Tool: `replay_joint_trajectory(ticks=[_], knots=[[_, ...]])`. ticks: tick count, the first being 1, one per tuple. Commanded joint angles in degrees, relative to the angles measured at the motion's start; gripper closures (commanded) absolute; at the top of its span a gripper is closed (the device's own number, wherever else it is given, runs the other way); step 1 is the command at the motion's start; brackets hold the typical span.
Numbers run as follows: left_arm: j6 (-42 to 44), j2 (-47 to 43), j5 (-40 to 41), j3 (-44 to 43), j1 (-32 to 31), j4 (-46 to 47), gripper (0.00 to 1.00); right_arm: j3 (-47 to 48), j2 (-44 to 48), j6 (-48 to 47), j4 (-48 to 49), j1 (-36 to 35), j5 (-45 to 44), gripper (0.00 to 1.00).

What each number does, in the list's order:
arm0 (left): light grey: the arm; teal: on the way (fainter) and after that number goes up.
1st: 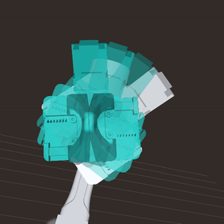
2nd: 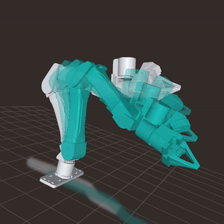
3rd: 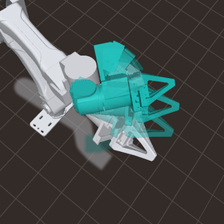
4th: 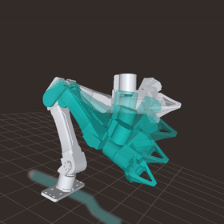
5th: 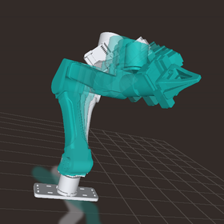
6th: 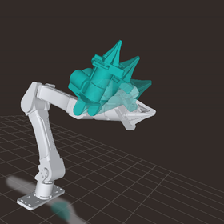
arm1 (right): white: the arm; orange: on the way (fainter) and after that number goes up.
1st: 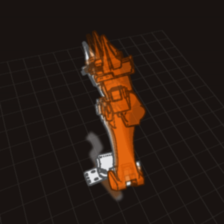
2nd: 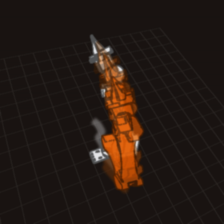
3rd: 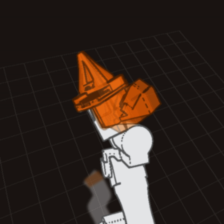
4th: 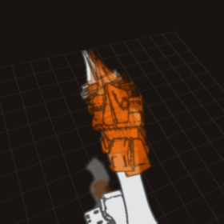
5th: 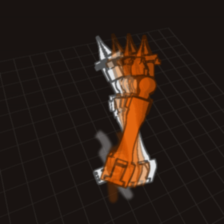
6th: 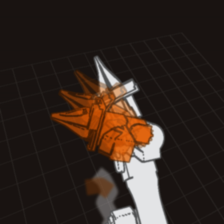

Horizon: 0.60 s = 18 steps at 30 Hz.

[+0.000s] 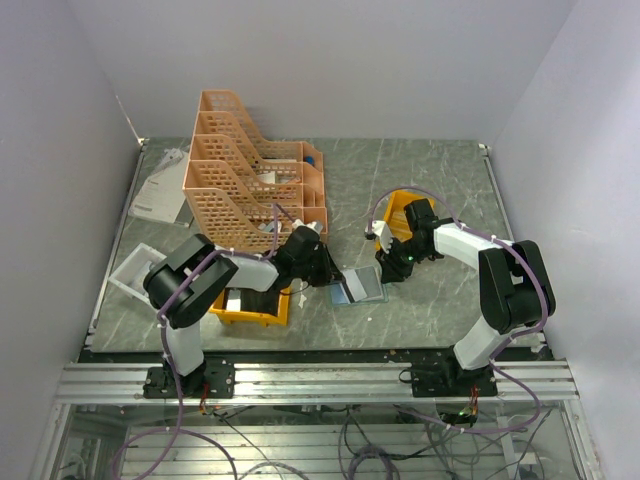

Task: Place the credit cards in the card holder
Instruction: Insert the credit card into the card holder.

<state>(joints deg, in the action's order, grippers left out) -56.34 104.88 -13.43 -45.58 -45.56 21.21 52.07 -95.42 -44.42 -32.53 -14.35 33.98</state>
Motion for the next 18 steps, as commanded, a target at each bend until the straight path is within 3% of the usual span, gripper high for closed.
replay_joint_trajectory(ticks=[1, 18], knots=[[2.6, 1.1, 1.5, -1.1, -2.1, -10.6, 0.79, 1.2, -0.2, -0.5, -0.8, -0.3, 0.2, 0.76], [5.4, 2.5, 2.4, -7.1, -3.1, -15.5, 0.78, 1.3, -0.5, -0.5, -1.1, -0.3, 0.2, 0.76]])
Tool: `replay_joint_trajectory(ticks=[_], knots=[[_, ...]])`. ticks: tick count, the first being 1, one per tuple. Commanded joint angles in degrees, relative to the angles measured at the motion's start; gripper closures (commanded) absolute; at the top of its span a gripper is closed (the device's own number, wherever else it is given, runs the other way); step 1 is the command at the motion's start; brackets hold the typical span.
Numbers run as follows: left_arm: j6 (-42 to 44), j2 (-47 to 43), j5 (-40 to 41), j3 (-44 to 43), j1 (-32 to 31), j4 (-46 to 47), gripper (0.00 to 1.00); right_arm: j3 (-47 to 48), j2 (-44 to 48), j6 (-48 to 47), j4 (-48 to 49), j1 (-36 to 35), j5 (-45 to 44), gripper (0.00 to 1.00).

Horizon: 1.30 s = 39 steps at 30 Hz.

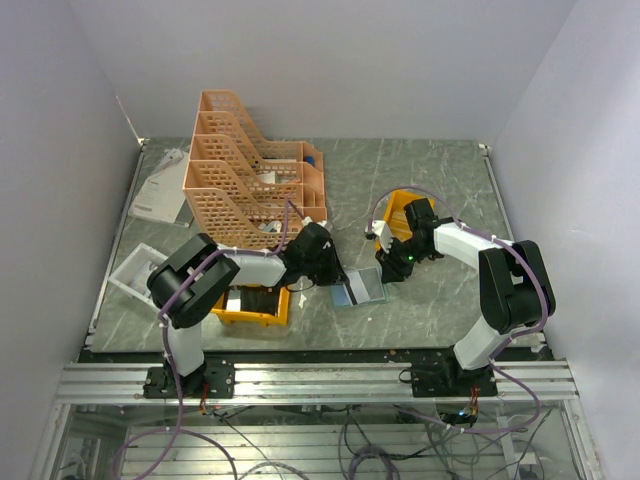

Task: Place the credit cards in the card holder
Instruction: Insert the credit card into the card holder.

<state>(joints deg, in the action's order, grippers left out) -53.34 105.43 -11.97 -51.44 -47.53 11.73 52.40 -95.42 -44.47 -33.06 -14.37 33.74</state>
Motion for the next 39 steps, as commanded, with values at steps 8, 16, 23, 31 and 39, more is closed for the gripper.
replay_joint_trajectory(ticks=[8, 16, 23, 31, 39], knots=[[3.3, 2.9, 0.0, -3.1, -1.1, -8.7, 0.79, 0.7, -0.7, 0.6, 0.4, -1.1, 0.6, 0.76], [5.3, 4.5, -0.1, -7.3, -1.1, -13.5, 0.78, 0.6, -1.0, 1.4, 1.2, -2.2, 0.0, 0.76], [5.4, 5.4, -1.2, -9.3, -1.1, -12.7, 0.78, 0.7, -1.0, 1.8, 1.4, -2.3, 0.1, 0.76], [4.1, 6.6, -3.2, -9.8, -1.0, -10.0, 0.76, 1.0, -1.5, 2.0, 1.0, -2.3, 1.3, 0.75], [3.7, 8.2, -3.8, -11.7, -1.1, -9.1, 0.75, 1.0, -1.2, 2.1, 1.1, -2.3, 1.6, 0.75]])
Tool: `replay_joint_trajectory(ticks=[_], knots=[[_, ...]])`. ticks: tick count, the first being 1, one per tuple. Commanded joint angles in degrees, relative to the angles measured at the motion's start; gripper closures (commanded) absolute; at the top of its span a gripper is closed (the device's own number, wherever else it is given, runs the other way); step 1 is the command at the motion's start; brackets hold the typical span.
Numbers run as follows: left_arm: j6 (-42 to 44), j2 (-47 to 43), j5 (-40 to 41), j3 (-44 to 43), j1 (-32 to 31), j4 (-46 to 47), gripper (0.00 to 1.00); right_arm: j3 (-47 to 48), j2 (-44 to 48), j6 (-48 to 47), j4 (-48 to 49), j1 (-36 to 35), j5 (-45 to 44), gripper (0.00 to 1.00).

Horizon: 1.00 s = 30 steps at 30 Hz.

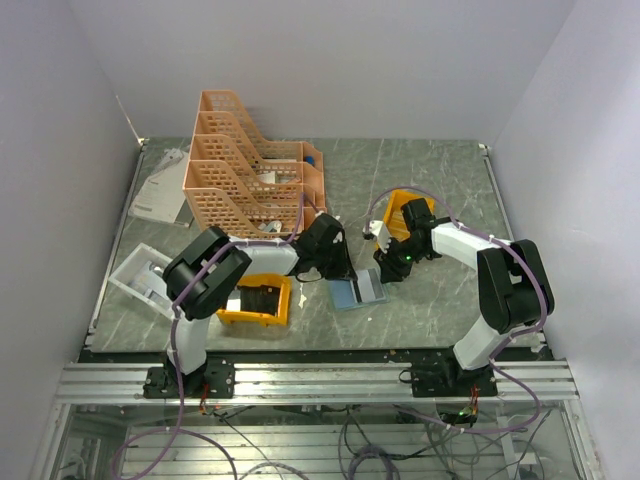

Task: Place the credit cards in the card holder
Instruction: Insert the credit card into the card holder.

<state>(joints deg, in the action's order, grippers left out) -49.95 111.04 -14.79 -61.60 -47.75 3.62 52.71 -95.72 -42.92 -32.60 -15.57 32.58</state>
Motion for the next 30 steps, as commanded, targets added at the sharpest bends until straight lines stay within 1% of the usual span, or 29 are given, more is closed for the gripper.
replay_joint_trajectory(ticks=[1, 6, 8, 12, 15, 18, 19, 21, 23, 24, 26, 28, 30], knots=[[0.3, 2.8, -1.1, -1.8, -0.8, -0.9, 0.75, 0.7, -0.9, 0.6, 0.6, -1.2, 2.8, 0.75], [-0.2, 3.2, -1.5, -2.4, -0.8, -0.2, 0.74, 1.0, -0.5, 0.6, 0.5, -1.1, 2.4, 0.75], [-0.3, 3.0, -1.4, -2.0, -0.9, 0.0, 0.73, 1.5, 0.7, 1.5, 0.6, -0.8, 2.4, 0.73], [-0.6, 1.9, -1.1, -0.3, -0.9, 0.2, 0.72, 0.6, 6.4, 2.7, 2.7, 1.2, 2.9, 0.6], [-1.0, 1.5, -1.2, 0.8, -0.8, 1.0, 0.7, 0.4, 9.0, 0.0, 2.1, 3.0, 4.7, 0.6], [-1.1, 1.3, -1.5, 1.4, -0.7, 1.6, 0.7, 0.0, 11.2, -8.4, -1.8, 2.6, 11.7, 0.65], [-1.1, 1.3, -1.6, 1.5, -0.6, 1.7, 0.7, -0.7, 12.0, -11.8, -3.8, 1.5, 14.7, 0.7], [-0.9, 1.4, -1.9, 1.5, -0.4, 1.8, 0.7, -2.1, 14.0, -18.5, -5.9, -1.7, 19.7, 0.82], [-0.8, 1.7, -2.4, 1.6, -0.3, 2.2, 0.7, -3.4, 15.0, -22.0, -5.8, -6.4, 20.6, 0.98], [-0.8, 1.9, -2.7, 1.5, -0.3, 2.3, 0.7, -3.7, 15.1, -22.2, -4.8, -8.7, 20.0, 1.0], [-0.7, 2.2, -3.2, 1.5, -0.2, 2.6, 0.69, -4.7, 15.1, -18.6, 0.0, -13.2, 17.0, 1.0], [-0.8, 2.5, -3.6, 1.5, -0.2, 3.2, 0.69, -6.5, 15.6, -13.3, 6.9, -17.9, 11.8, 1.0], [-0.8, 2.6, -3.7, 1.5, -0.1, 3.4, 0.69, -7.7, 15.4, -9.3, 12.3, -21.0, 5.9, 1.0]])
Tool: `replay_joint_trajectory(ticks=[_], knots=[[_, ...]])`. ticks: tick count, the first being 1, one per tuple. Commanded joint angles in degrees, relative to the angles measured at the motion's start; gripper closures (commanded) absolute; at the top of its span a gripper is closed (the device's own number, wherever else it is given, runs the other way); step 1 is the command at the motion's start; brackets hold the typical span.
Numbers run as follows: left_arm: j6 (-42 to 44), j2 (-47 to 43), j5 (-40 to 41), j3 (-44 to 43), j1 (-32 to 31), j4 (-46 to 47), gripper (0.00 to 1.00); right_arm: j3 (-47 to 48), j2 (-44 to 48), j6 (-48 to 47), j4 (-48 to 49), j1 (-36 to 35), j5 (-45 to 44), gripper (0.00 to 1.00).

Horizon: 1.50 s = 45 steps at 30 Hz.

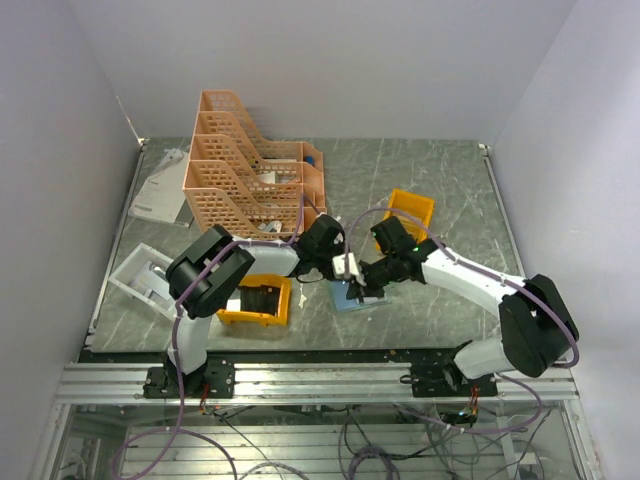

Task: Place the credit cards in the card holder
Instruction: Insert the credit card into the card holder.

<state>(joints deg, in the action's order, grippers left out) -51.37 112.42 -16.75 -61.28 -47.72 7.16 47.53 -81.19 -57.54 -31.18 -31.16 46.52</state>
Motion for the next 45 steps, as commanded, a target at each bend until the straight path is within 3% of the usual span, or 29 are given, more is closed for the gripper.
replay_joint_trajectory(ticks=[1, 6, 16, 25, 35, 45], knots=[[0.5, 1.1, -2.0, 1.4, -0.2, 0.2, 0.69, -2.6, 0.4, 7.1, 12.2, -6.2, -10.3, 1.0], [0.2, 1.2, -2.7, 2.0, 0.0, 1.2, 0.69, -3.5, -2.9, 6.7, 15.0, -8.8, -21.2, 1.0], [-0.5, 1.3, -4.0, 2.6, 0.5, 2.4, 0.69, -4.1, -5.2, 1.9, 13.9, -12.9, -28.6, 1.0], [-0.7, 1.5, -4.7, 3.7, 1.0, 3.6, 0.69, -4.0, -5.5, -5.5, 7.4, -12.9, -30.6, 1.0], [-0.5, 1.4, -4.5, 3.9, 1.1, 3.0, 0.68, -2.5, -4.7, -6.5, 3.3, -10.6, -30.6, 1.0], [-0.4, 0.4, -4.3, 3.9, 1.3, 2.9, 0.58, -2.4, -3.6, -5.7, 3.6, -7.9, -30.6, 1.0]])
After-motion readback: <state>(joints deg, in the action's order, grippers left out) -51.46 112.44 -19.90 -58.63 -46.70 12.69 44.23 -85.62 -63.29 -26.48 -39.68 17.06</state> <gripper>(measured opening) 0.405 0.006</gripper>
